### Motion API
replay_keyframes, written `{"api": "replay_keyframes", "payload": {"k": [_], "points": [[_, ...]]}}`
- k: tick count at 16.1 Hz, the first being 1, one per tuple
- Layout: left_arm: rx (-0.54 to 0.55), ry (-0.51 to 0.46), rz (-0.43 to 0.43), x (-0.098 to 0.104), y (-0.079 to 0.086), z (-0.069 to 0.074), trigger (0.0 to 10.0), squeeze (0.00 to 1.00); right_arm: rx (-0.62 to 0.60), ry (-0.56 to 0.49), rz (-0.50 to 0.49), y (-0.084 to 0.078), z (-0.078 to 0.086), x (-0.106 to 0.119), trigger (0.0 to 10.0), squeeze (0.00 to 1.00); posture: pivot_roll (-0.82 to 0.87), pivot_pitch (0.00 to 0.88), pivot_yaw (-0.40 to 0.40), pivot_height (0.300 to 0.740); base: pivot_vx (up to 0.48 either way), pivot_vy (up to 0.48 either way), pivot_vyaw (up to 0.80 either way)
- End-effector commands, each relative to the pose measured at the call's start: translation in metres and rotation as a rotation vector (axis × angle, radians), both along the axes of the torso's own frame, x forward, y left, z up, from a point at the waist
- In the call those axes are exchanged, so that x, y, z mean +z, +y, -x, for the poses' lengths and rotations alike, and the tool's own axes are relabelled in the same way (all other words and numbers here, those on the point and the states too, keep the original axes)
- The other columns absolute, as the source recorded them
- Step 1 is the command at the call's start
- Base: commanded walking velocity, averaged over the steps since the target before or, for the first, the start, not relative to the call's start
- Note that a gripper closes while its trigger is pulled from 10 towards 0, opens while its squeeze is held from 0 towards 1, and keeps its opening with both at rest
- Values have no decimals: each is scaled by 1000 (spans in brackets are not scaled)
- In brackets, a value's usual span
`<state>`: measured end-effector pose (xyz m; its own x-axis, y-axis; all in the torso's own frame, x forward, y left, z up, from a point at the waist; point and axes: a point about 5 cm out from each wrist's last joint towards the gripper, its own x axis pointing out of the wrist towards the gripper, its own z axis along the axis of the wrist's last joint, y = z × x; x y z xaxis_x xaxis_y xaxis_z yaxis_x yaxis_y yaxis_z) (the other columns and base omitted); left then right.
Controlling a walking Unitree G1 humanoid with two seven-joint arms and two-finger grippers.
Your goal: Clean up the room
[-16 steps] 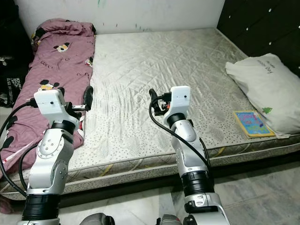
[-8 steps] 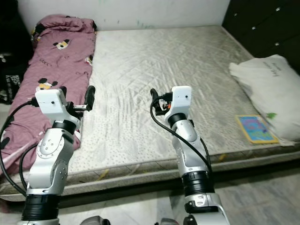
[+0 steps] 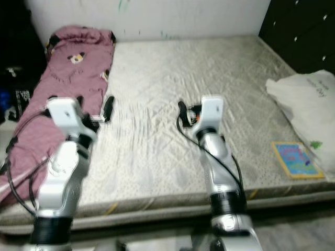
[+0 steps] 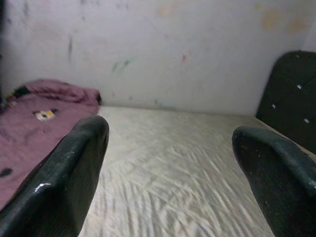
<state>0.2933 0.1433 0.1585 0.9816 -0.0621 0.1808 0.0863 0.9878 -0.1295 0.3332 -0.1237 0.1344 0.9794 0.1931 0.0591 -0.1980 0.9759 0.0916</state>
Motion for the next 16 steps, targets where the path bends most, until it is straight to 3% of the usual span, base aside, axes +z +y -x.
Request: {"api": "replay_keyframes", "payload": {"k": [1, 5, 16], "points": [[30, 7, -14, -1, 4, 0, 10000, 0, 24, -8, -4, 7, -1, 3, 10000, 0, -67, 0, 6, 740, 0, 0, 0], [19, 20, -1, -3, 3, 0, 10000, 0, 26, -6, -3, 7, -1, 2, 10000, 0, -66, 0, 5, 740, 0, 84, 0], [41, 26, 29, -2, 8, -2, 10000, 0, 30, 0, 4, 7, -2, 2, 10000, 0, -68, 0, 2, 740, 0, 480, 0]]}}
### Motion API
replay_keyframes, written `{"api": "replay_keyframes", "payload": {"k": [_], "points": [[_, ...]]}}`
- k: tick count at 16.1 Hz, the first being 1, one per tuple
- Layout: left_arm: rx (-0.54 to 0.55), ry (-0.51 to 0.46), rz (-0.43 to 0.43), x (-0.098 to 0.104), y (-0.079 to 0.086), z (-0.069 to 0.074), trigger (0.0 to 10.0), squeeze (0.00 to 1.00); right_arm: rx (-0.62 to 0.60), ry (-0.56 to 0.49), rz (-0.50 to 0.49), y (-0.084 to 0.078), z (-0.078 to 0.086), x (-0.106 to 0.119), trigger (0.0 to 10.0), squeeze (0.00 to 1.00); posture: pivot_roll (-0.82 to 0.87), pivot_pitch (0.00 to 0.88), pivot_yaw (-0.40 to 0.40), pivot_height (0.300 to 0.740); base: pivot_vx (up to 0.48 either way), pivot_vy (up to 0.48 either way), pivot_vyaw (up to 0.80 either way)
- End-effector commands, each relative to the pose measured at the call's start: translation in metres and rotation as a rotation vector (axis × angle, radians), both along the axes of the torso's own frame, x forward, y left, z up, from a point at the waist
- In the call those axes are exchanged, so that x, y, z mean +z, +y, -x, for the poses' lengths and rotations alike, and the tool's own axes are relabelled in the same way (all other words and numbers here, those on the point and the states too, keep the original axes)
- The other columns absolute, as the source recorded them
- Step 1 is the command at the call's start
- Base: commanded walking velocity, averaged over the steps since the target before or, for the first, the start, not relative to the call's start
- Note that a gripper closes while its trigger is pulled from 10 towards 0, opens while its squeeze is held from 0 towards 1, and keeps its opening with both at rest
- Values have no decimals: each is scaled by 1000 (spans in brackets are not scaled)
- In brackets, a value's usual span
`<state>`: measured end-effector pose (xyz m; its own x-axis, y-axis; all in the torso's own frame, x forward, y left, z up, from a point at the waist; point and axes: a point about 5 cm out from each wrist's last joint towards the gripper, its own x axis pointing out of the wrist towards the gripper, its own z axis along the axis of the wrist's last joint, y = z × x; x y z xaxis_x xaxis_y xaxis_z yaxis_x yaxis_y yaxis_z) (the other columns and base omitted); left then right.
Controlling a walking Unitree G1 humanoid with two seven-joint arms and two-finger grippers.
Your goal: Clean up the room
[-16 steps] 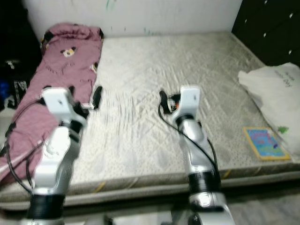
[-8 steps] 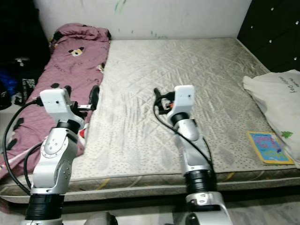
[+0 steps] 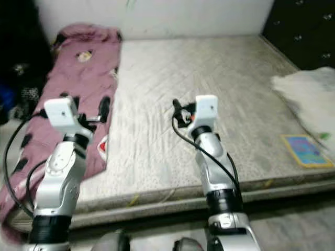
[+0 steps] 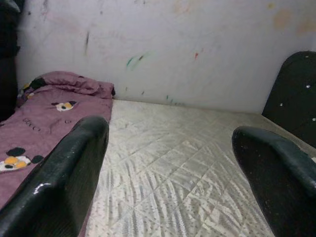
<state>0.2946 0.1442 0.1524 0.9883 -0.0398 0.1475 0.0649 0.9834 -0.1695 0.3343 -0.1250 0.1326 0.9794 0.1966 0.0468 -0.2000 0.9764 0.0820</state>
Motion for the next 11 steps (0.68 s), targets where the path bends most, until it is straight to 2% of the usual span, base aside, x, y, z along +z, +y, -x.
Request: {"api": "replay_keyframes", "payload": {"k": [1, 11], "points": [[24, -10, -9, 4, 7, 0, 10000, 0, 28, -11, -10, 9, -1, 4, 10000, 0, -69, 0, 1, 740, 0, 480, 0], [33, -6, -1, 3, 6, -1, 10000, 0, 42, -19, 7, 9, -2, 5, 10000, 0, -72, 0, 0, 740, 0, 480, 0]]}}
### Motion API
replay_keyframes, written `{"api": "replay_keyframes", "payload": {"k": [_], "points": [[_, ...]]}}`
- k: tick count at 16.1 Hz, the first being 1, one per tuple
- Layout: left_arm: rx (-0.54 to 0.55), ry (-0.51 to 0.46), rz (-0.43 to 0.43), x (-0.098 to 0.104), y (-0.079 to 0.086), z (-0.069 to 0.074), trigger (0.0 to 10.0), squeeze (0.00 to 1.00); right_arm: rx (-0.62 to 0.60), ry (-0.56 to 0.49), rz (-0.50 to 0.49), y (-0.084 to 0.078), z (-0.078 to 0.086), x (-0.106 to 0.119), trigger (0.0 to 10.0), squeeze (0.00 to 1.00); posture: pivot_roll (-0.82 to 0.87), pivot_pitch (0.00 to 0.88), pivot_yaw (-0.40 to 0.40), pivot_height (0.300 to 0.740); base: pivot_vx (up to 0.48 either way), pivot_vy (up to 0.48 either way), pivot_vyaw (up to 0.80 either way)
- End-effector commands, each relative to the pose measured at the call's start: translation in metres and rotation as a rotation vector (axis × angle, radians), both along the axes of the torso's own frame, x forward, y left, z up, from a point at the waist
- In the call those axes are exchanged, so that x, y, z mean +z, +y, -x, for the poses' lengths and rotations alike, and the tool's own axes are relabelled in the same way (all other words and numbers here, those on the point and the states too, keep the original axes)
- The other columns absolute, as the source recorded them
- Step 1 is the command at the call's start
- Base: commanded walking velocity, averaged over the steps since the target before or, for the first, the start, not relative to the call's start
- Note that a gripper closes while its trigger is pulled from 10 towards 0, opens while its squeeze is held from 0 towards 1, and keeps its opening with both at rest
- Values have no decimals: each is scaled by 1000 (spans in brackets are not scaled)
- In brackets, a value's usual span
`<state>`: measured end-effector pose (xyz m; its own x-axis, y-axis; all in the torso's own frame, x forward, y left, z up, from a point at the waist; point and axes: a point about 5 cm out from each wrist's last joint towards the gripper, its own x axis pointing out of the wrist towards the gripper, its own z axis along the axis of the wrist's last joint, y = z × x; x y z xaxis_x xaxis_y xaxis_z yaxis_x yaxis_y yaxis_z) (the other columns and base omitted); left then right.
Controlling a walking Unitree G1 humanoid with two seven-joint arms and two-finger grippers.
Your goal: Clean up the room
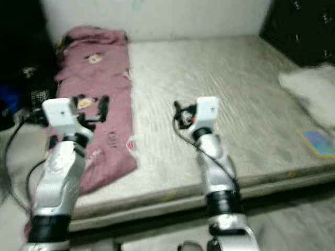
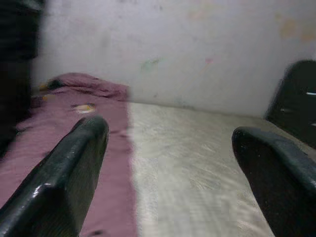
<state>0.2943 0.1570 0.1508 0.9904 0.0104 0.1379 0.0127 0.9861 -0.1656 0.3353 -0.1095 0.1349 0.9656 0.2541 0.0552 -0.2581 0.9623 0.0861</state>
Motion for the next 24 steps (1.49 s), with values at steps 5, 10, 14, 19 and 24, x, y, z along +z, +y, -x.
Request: {"api": "replay_keyframes", "payload": {"k": [5, 10, 14, 19, 24], "points": [[-17, -14, 4, 5, -7, -1, 10000, 0, -19, -7, 21, -8, -1, 2, 10000, 0, -71, 0, -2, 740, 0, 480, 594], [-15, -15, 1, 4, -7, -1, 10000, 0, -22, -3, 22, -8, -1, 1, 10000, 0, -71, 0, -2, 740, 0, 480, 0], [1, -26, -20, 5, -7, -1, 10000, 0, -20, -5, 26, -7, -2, 1, 10000, 0, -69, 0, -2, 740, 0, 185, 0], [-47, -54, -12, 8, -10, 1, 10000, 0, -18, -7, 27, -7, -2, 1, 10000, 0, -70, 0, -1, 740, 0, 0, 0], [-67, -60, -3, 8, -12, 2, 10000, 0, -20, -7, 25, -6, -2, 1, 10000, 0, -69, 0, -2, 740, 319, 0, 0]]}}
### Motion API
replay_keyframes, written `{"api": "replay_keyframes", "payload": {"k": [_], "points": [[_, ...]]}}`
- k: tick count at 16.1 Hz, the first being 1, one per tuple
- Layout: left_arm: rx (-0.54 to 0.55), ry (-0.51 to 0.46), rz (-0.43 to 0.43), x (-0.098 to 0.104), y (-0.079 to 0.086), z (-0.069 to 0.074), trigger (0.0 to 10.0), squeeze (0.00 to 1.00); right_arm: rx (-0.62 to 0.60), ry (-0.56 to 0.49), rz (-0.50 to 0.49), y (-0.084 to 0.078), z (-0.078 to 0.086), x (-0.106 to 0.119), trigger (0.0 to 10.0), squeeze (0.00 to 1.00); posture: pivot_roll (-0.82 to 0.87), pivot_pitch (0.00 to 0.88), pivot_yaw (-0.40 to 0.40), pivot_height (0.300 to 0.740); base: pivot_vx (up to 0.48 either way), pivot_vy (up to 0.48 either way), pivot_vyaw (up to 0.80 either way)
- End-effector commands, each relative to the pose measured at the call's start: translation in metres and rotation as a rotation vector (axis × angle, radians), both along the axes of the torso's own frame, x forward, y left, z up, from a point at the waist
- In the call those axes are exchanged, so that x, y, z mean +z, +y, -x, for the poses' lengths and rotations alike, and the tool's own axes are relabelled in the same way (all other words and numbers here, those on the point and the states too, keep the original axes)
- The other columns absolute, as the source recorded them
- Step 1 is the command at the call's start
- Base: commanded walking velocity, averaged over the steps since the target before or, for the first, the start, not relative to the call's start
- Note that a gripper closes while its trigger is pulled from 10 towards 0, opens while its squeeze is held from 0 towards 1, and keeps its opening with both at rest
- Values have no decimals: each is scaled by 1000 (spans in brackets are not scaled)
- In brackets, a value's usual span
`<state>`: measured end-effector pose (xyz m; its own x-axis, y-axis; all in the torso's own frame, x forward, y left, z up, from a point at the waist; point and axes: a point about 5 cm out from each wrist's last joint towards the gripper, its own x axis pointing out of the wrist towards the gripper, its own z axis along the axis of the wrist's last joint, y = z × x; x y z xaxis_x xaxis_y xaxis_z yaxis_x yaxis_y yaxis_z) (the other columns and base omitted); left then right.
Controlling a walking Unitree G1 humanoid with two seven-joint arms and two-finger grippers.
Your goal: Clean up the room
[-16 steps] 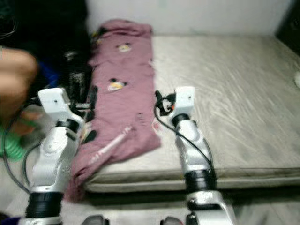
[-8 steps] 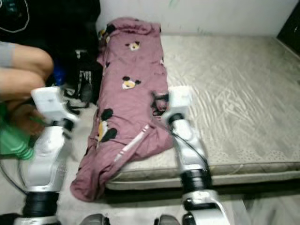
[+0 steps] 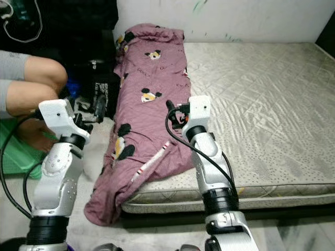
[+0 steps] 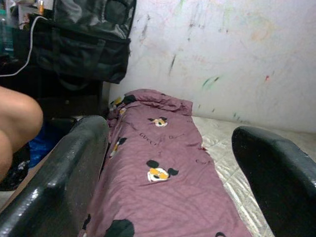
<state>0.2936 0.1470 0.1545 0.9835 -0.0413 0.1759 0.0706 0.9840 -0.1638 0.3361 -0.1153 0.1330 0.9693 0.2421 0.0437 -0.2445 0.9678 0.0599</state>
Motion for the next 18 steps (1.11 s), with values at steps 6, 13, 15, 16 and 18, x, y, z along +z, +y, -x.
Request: {"api": "replay_keyframes", "payload": {"k": [6, 13, 15, 16, 18], "points": [[-15, -18, -5, 4, -1, 1, 10000, 0, -15, -12, -10, -1, -1, 3, 10000, 0, -70, 0, 0, 740, 334, 0, 0], [23, -7, 0, 4, 2, -2, 10000, 0, -30, -17, -15, -3, -3, 5, 10000, 0, -73, 0, 1, 740, 37, 0, 0], [35, 8, 11, 3, 1, -3, 10000, 0, -42, -8, -8, -5, -5, 4, 10000, 0, -75, 0, 3, 740, 0, 0, 0], [38, 7, 19, 4, 2, -4, 10000, 0, -47, -1, -10, -6, -5, 3, 10000, 0, -76, 0, 3, 740, 0, 0, -800], [67, 3, -61, 1, 7, -6, 10000, 0, -56, 6, -4, -8, -3, 2, 10000, 0, -82, 0, 2, 740, 0, 0, -800]]}}
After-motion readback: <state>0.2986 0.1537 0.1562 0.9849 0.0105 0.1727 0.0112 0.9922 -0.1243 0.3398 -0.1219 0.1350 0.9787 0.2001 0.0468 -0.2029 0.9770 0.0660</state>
